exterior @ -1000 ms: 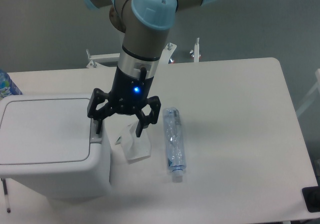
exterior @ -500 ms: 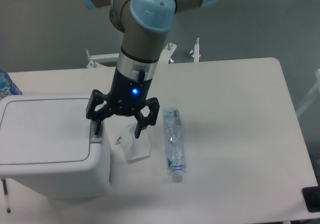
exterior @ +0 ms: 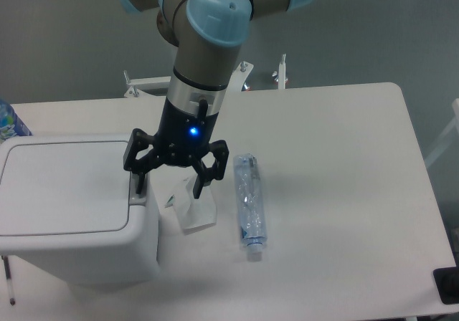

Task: Open the trash can
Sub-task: 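Press down on the grey button with the gripper finger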

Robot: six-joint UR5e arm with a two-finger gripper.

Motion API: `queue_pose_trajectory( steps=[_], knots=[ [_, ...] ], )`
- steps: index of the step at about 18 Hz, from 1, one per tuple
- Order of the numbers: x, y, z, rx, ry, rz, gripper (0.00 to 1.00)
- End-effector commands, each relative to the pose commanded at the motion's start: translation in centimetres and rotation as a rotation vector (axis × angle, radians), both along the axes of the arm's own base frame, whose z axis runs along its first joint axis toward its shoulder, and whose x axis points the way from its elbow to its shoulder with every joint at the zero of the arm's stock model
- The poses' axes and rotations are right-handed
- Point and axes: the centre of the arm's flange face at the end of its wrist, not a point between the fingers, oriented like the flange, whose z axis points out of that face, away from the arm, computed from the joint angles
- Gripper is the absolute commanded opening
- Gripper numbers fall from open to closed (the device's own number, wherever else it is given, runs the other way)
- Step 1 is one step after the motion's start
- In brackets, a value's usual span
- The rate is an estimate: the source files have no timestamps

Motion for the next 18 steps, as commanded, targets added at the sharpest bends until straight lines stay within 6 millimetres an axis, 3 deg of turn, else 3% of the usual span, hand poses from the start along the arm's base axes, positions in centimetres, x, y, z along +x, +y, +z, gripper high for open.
queue_pose_trajectory(
  steps=[18],
  knots=[
    [-0.16,0.01,-0.27,-0.009,0.007,0.004,1.00]
  ],
)
